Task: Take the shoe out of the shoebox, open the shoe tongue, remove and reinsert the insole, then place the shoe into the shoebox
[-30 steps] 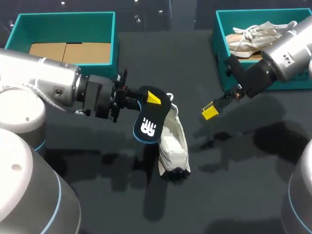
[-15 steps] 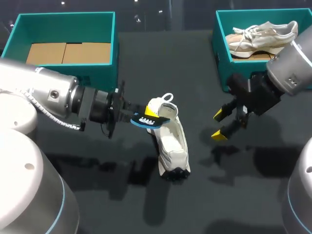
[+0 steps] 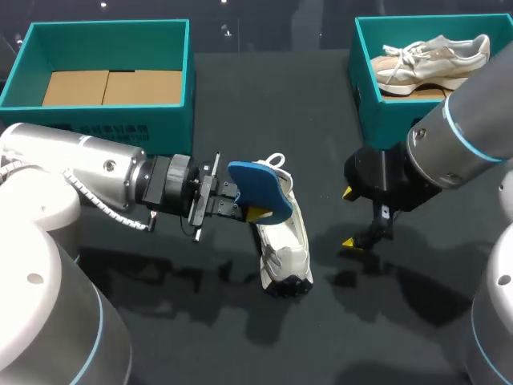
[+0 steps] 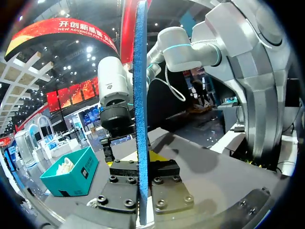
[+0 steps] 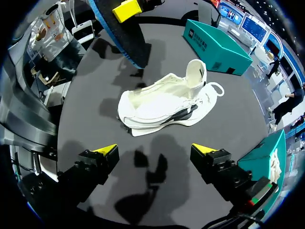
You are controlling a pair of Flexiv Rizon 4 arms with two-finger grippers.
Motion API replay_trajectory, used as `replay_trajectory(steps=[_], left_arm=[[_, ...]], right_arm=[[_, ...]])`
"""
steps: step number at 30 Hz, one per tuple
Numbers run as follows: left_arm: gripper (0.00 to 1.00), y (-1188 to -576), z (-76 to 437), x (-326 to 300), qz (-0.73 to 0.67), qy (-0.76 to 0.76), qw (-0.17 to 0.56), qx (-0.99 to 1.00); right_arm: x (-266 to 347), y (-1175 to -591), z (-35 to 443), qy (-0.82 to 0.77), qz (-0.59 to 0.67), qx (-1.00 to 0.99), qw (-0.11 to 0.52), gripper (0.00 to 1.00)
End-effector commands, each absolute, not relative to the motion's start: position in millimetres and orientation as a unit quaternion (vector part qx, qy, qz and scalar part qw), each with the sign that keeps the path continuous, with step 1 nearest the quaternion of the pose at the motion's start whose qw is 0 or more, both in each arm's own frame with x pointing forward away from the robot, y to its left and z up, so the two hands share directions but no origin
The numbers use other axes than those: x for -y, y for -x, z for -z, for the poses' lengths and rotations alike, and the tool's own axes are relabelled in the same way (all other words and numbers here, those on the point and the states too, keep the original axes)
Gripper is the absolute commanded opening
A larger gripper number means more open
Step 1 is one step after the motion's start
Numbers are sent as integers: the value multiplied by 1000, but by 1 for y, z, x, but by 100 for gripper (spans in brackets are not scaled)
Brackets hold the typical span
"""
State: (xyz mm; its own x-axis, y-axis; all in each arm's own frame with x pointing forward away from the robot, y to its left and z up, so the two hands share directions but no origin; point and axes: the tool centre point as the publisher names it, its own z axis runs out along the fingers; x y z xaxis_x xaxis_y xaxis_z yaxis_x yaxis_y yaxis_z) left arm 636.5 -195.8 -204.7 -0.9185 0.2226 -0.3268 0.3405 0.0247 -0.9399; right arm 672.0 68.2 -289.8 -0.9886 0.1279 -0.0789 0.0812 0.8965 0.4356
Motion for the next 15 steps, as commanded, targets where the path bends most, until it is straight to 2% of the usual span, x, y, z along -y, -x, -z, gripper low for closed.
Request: replay_trajectory(steps=[1,7,15], left_arm=[[0,-641,209,202,673,-200,41,-711],[0,-639,219,205,669,-211,52,-711],[0,-642,235,205,688,-242,91,-678]], right_arm=[[-70,-670,291,-57,-219,-972,62,100],[-73,-671,295,-35,-219,-973,64,100],[-83,-682,320,-27,-228,-973,24,100]])
